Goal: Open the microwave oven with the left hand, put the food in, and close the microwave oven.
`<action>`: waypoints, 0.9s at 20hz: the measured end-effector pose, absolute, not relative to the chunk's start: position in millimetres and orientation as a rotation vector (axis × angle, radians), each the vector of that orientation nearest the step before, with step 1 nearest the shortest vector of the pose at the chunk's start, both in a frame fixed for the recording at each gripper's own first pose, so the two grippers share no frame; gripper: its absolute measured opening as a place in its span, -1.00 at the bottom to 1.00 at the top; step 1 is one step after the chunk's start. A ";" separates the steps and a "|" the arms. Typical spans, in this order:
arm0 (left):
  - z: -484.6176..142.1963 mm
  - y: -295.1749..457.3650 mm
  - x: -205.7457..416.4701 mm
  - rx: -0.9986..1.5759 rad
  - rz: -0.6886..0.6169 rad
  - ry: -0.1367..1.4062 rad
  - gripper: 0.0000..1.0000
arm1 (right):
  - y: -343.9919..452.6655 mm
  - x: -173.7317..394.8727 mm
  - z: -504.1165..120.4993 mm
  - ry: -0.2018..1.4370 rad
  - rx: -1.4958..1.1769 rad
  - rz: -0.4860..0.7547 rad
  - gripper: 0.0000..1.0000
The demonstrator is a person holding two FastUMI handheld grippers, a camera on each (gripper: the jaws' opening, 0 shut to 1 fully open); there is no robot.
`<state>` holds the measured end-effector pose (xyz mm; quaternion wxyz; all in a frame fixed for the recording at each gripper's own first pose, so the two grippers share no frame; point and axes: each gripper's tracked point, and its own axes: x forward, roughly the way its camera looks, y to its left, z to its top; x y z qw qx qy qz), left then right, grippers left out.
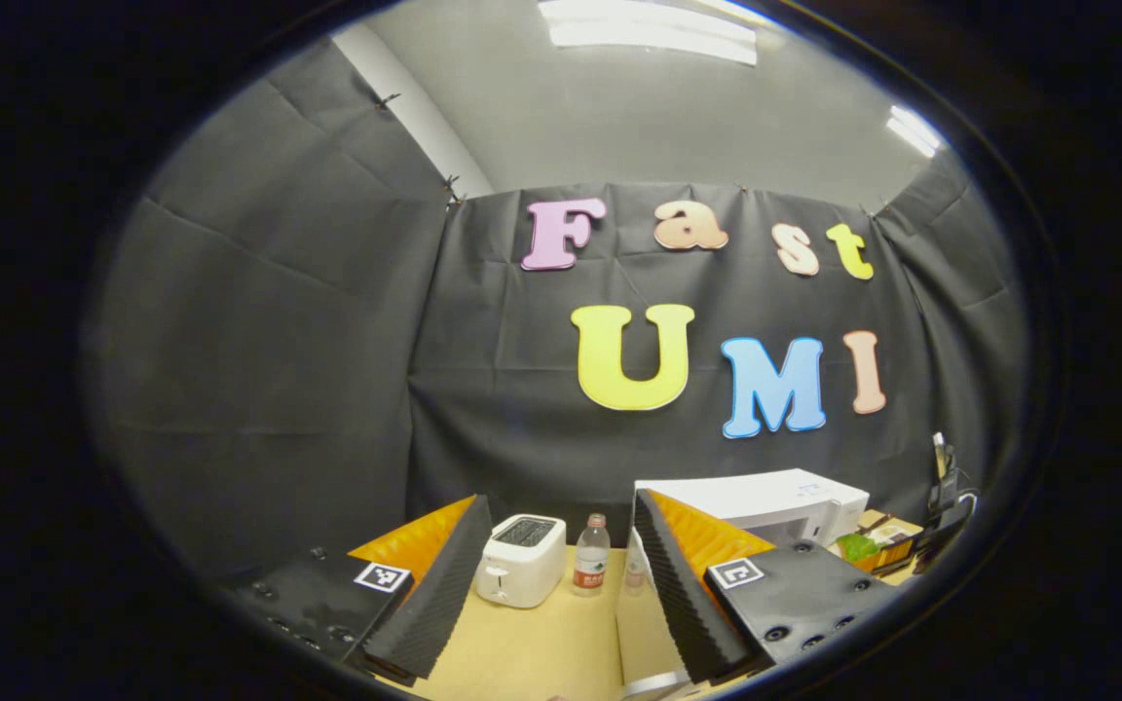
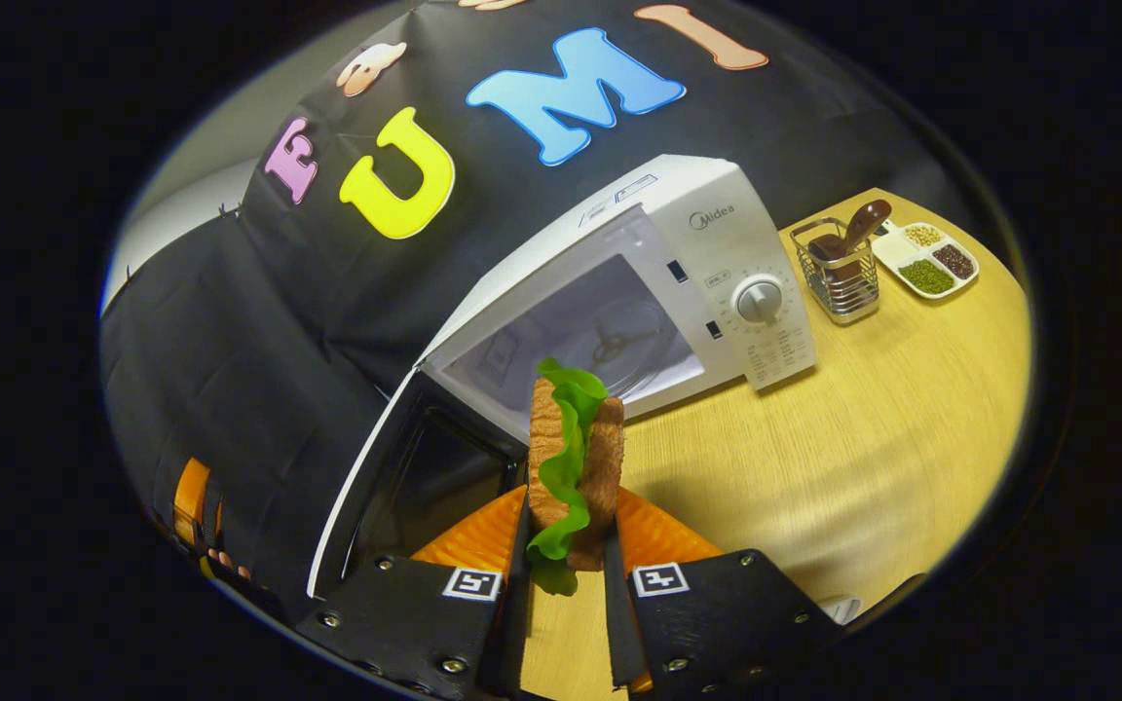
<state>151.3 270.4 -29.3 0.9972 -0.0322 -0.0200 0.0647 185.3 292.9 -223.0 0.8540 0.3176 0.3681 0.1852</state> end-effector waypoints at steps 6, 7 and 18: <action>-48.7 288.9 161.1 -0.050 0.125 0.002 0.94 | 323.3 225.4 -240.9 0.716 0.724 0.369 -0.31; -50.9 294.0 161.8 -0.048 0.127 0.008 0.94 | 327.6 232.8 -244.3 0.705 0.733 0.362 -0.31; -74.4 346.9 162.3 0.008 0.192 0.090 0.94 | 366.8 323.2 -270.7 0.593 0.769 0.288 -0.31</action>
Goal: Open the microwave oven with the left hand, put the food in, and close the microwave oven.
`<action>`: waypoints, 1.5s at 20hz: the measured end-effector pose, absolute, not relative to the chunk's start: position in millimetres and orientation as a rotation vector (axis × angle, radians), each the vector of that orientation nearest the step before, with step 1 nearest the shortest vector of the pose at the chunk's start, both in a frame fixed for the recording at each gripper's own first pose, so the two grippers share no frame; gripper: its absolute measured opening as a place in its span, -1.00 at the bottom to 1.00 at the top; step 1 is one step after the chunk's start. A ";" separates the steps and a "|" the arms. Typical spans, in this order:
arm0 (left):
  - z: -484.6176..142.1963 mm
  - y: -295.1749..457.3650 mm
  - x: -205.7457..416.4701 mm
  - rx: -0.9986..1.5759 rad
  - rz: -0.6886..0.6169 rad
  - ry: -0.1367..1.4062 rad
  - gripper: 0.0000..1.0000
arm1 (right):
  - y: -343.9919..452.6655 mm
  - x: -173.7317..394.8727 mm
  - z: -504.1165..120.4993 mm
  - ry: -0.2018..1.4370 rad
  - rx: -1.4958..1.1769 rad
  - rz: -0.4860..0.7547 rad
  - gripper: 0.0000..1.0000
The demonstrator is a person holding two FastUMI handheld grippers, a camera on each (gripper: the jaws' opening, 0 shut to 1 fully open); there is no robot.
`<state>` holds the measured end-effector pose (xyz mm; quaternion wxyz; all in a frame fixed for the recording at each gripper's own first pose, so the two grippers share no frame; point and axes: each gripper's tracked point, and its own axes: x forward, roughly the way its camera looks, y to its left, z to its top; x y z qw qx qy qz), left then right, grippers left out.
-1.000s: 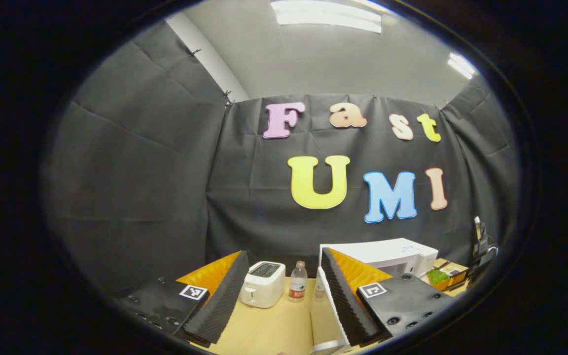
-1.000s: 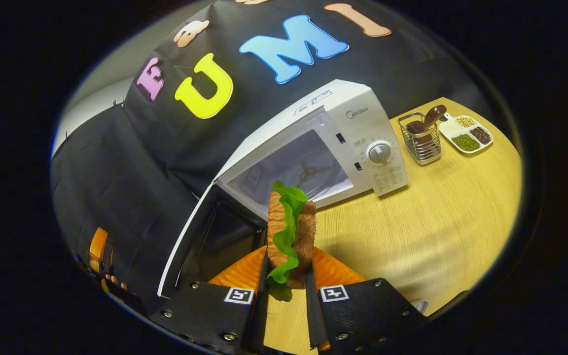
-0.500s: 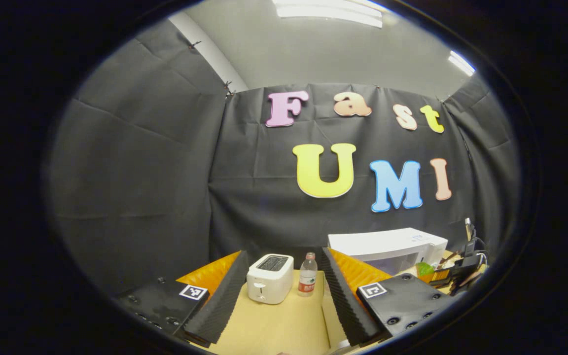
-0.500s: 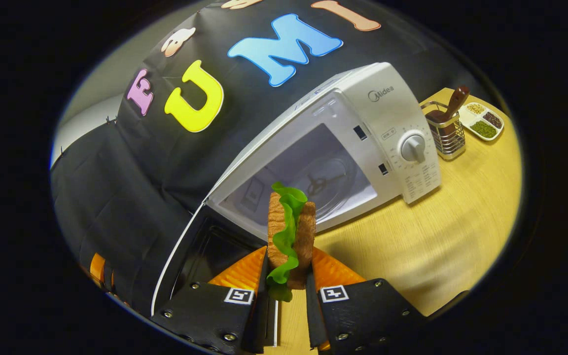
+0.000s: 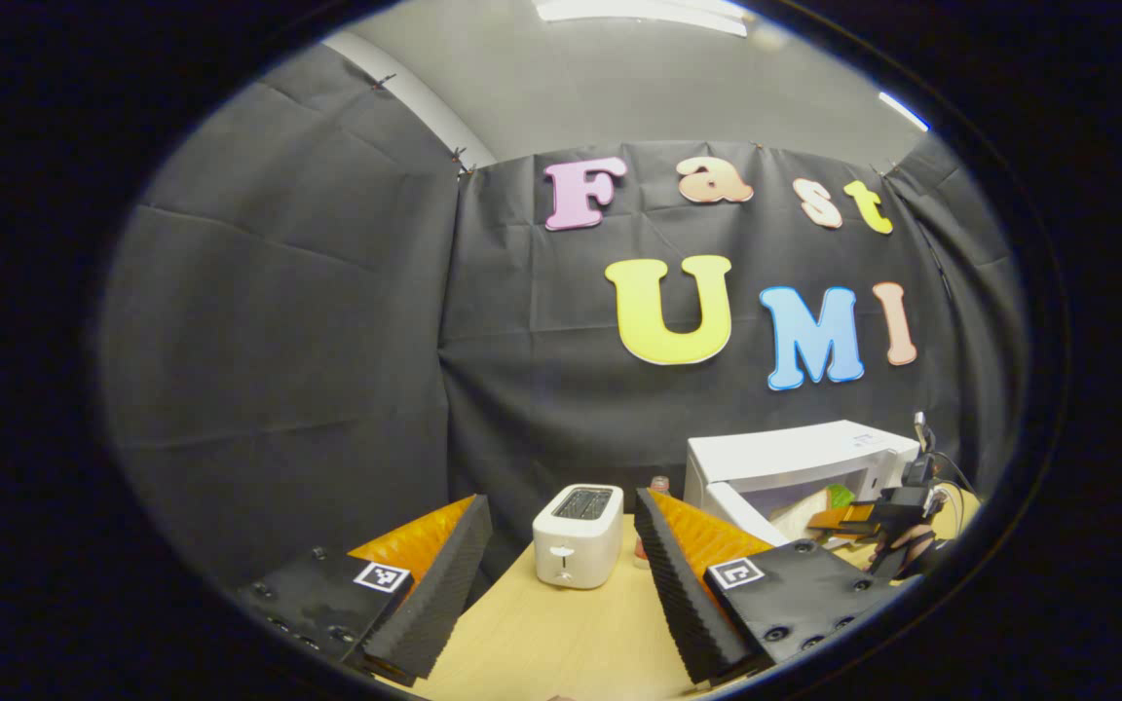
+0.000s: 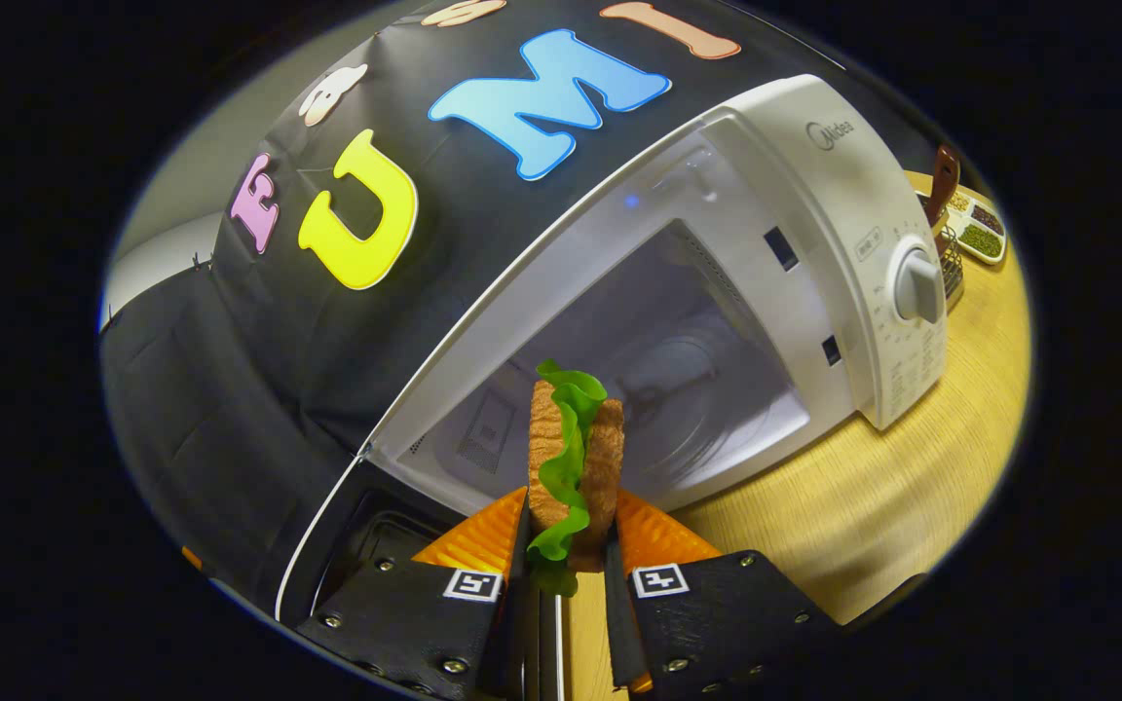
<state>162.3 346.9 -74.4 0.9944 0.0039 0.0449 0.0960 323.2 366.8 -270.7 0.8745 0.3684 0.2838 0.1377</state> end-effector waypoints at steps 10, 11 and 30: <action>-95.0 362.7 155.8 0.030 0.227 0.133 0.91 | 381.7 369.5 -305.9 0.593 0.687 0.246 -0.25; -94.8 363.9 157.1 0.030 0.229 0.133 0.87 | 379.7 371.9 -306.8 0.591 0.678 0.230 -0.14; -143.8 327.4 171.1 0.018 0.147 0.178 0.92 | 291.7 342.0 -255.0 0.376 0.083 0.058 0.96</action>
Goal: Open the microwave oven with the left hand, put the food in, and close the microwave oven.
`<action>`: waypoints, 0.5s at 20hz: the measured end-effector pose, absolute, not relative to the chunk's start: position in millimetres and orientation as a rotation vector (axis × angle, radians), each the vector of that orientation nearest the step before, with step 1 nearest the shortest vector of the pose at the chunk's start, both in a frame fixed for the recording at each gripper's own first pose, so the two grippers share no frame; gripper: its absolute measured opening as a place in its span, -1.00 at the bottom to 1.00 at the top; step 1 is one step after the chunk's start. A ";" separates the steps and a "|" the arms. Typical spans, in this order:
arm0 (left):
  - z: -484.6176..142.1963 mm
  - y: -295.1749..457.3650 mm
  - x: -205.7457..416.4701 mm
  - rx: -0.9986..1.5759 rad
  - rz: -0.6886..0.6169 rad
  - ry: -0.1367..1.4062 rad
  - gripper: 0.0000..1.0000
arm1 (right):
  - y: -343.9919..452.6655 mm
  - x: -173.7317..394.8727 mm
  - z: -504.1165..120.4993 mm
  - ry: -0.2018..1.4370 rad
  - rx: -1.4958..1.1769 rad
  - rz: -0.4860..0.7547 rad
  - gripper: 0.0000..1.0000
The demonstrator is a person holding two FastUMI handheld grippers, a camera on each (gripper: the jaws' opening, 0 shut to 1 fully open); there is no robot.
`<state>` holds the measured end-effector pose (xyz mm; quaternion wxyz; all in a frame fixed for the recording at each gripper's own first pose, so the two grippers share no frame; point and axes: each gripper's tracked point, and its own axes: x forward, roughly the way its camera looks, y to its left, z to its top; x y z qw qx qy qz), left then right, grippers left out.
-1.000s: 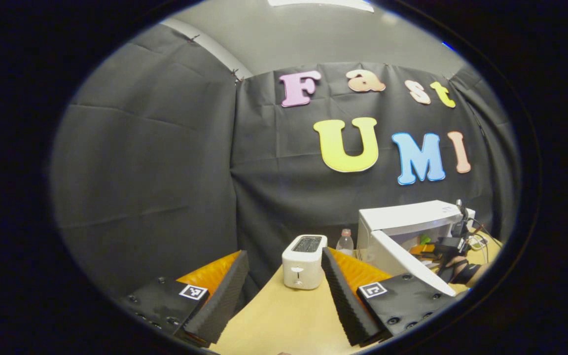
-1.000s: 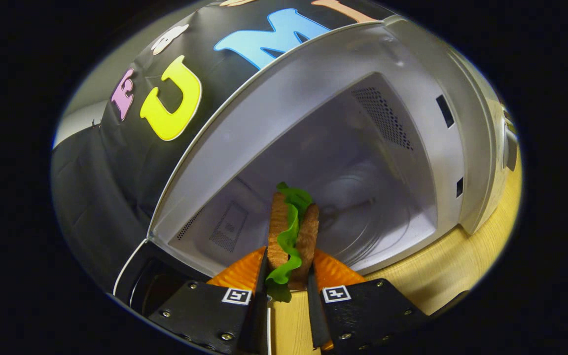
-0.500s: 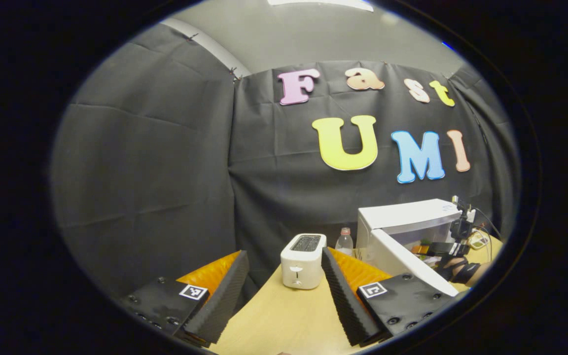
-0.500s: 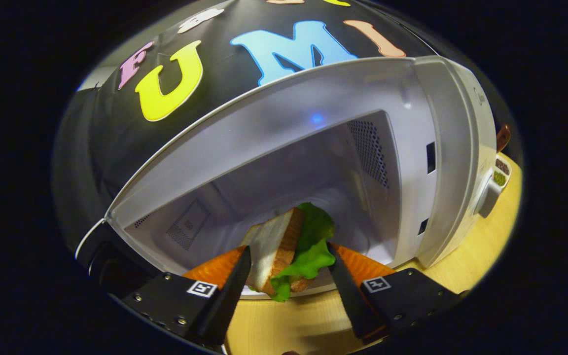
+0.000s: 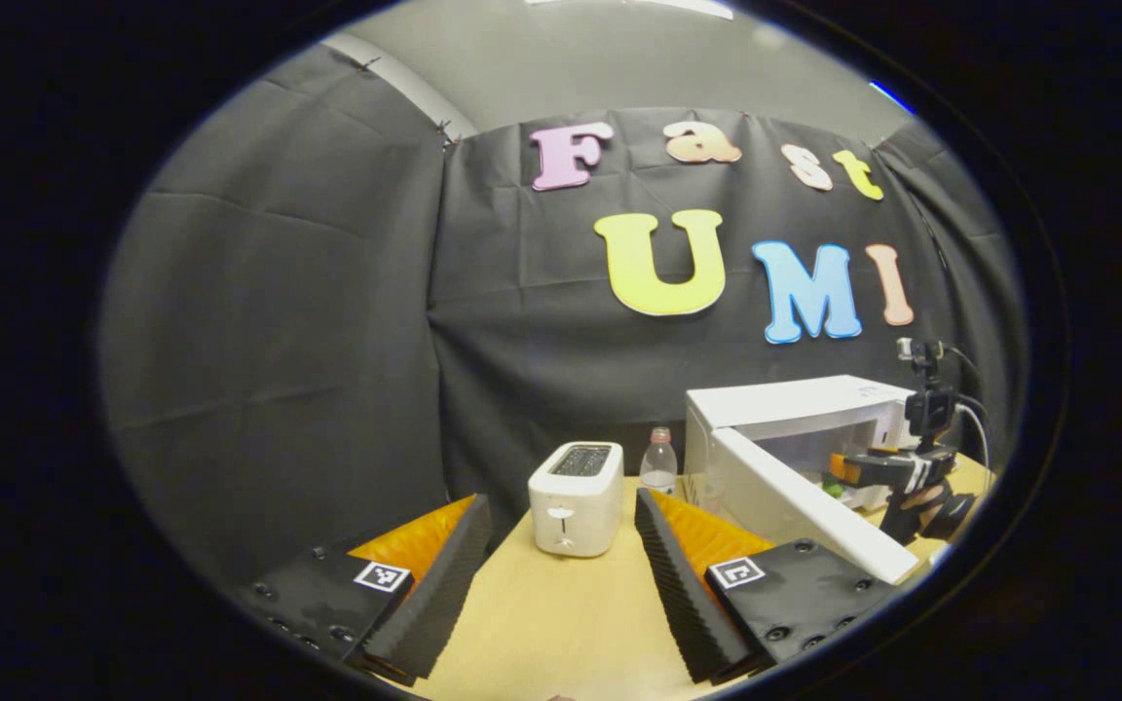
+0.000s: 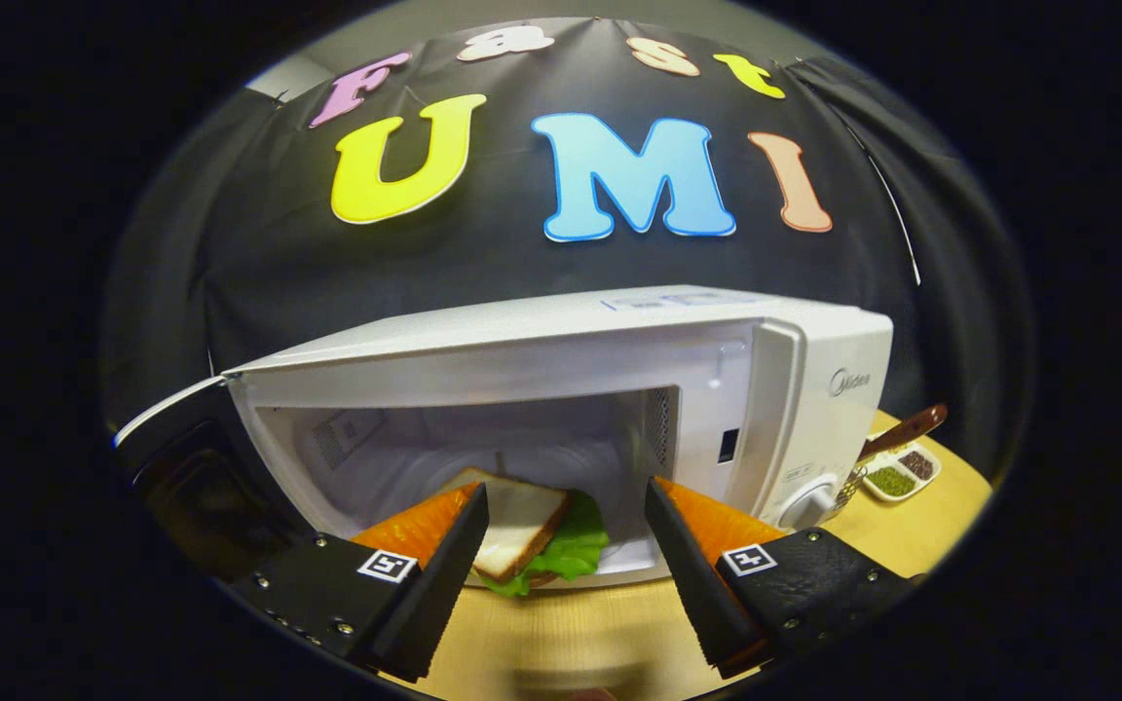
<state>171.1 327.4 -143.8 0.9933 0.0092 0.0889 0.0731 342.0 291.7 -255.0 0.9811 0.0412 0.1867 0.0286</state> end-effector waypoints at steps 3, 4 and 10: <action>-163.8 313.7 168.8 0.004 0.136 0.202 0.92 | 279.3 317.0 -217.8 0.320 0.058 0.080 0.96; -170.6 311.9 168.6 -0.004 0.143 0.208 0.93 | 274.7 307.6 -204.9 0.304 0.061 0.088 0.96; -213.9 287.3 142.3 -0.040 0.186 0.307 0.92 | 238.0 255.4 -159.8 0.252 0.061 0.124 0.96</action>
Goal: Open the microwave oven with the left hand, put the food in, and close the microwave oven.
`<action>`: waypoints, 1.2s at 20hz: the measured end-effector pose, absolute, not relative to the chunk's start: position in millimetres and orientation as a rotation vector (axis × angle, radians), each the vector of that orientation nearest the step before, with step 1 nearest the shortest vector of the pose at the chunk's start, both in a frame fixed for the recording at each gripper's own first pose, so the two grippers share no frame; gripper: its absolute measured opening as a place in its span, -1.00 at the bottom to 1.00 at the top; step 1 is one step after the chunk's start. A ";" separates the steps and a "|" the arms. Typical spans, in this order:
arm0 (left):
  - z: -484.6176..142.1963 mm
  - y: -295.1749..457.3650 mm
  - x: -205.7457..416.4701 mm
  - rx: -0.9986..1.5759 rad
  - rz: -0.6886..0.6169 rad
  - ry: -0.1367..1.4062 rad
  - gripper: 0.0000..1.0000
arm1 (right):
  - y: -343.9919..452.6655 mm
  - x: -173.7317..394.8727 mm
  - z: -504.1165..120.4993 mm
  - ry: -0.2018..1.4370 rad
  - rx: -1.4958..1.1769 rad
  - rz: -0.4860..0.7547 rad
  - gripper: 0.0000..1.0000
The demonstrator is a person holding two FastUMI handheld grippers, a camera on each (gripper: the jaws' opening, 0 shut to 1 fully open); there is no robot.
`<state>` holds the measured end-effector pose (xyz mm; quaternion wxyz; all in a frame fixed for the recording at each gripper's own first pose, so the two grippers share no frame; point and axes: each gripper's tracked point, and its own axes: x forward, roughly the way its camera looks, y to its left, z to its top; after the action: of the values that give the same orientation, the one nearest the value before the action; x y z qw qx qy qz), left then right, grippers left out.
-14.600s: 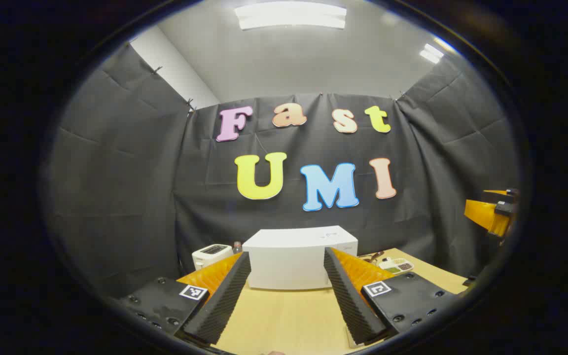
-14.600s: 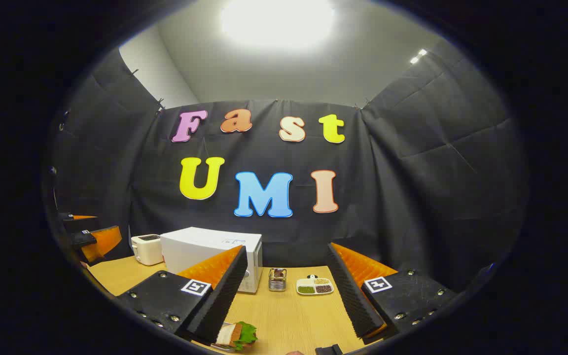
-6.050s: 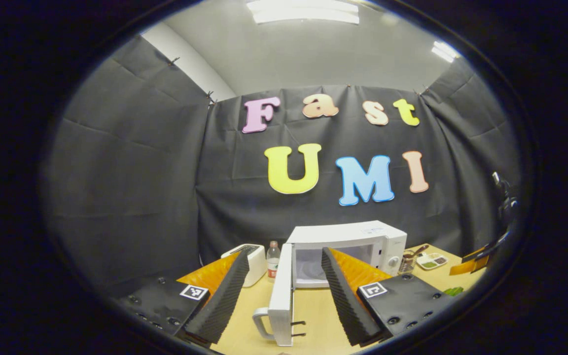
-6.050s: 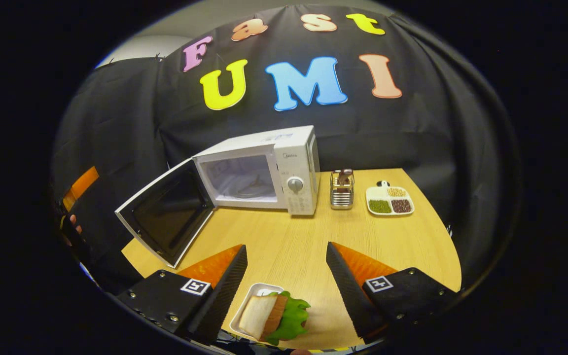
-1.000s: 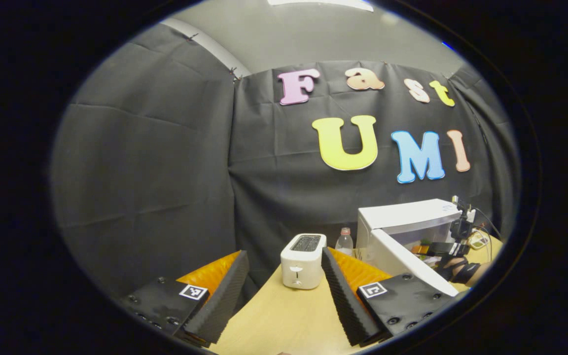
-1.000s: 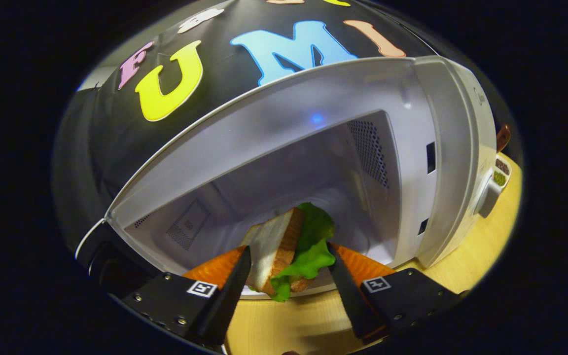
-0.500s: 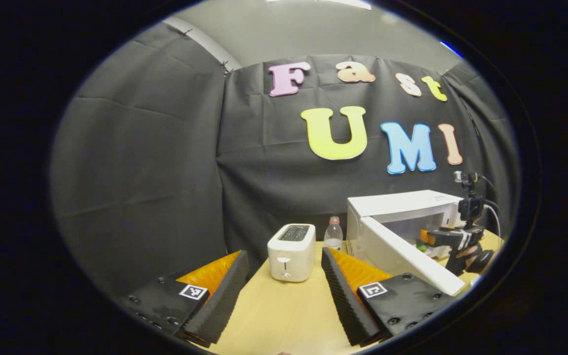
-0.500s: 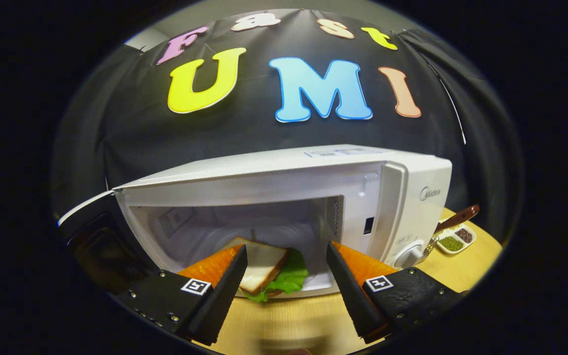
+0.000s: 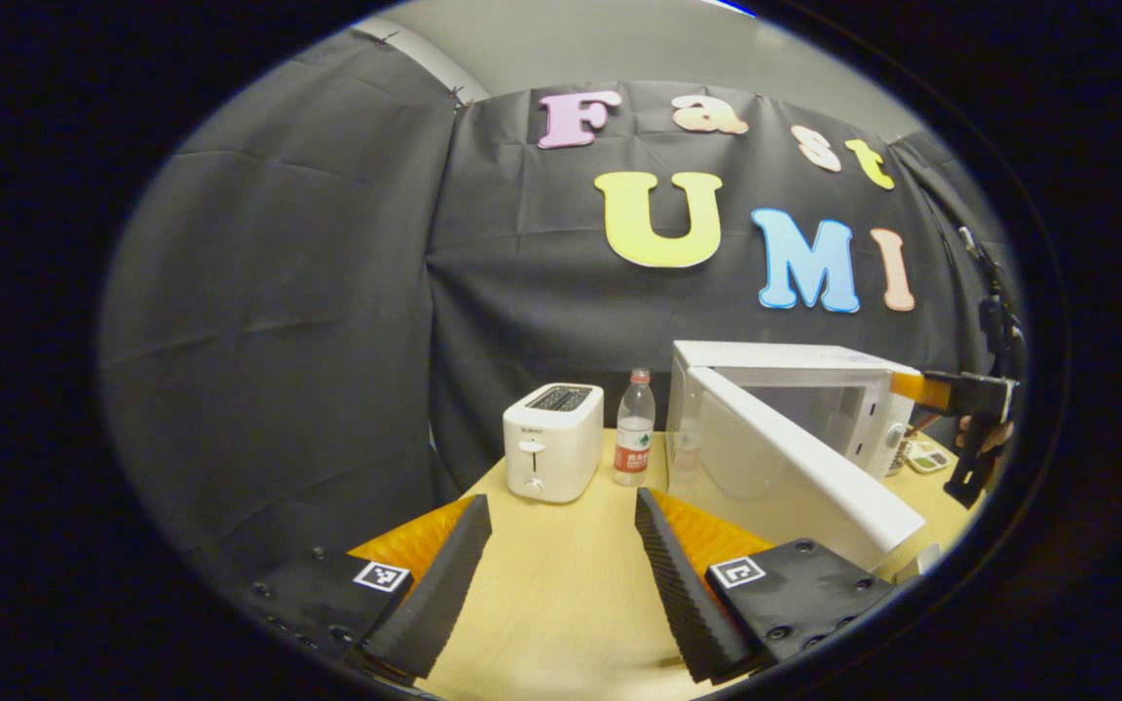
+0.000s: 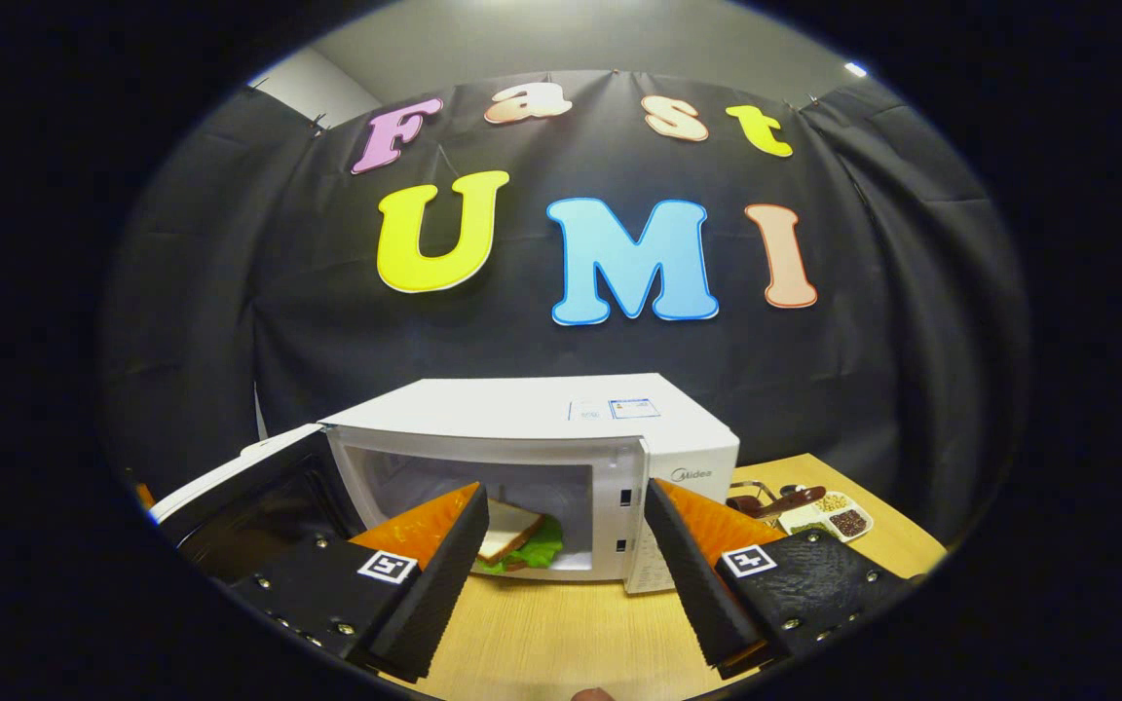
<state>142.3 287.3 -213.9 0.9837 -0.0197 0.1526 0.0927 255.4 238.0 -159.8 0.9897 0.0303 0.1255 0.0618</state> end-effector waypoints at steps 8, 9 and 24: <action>-223.5 258.6 121.9 -0.088 0.245 0.337 0.17 | 185.8 205.6 -146.4 0.259 0.049 0.189 0.96; -224.2 254.3 120.3 -0.093 0.250 0.341 -0.14 | 176.7 200.4 -144.7 0.255 0.045 0.187 0.86; -206.5 140.7 133.0 -0.041 0.158 0.332 -0.80 | 80.2 145.0 -127.4 0.236 0.069 0.178 0.96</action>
<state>133.0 140.7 -206.5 0.9830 -0.0201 0.1648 0.0787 145.0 80.2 -127.4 0.9885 0.0346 0.1177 0.0886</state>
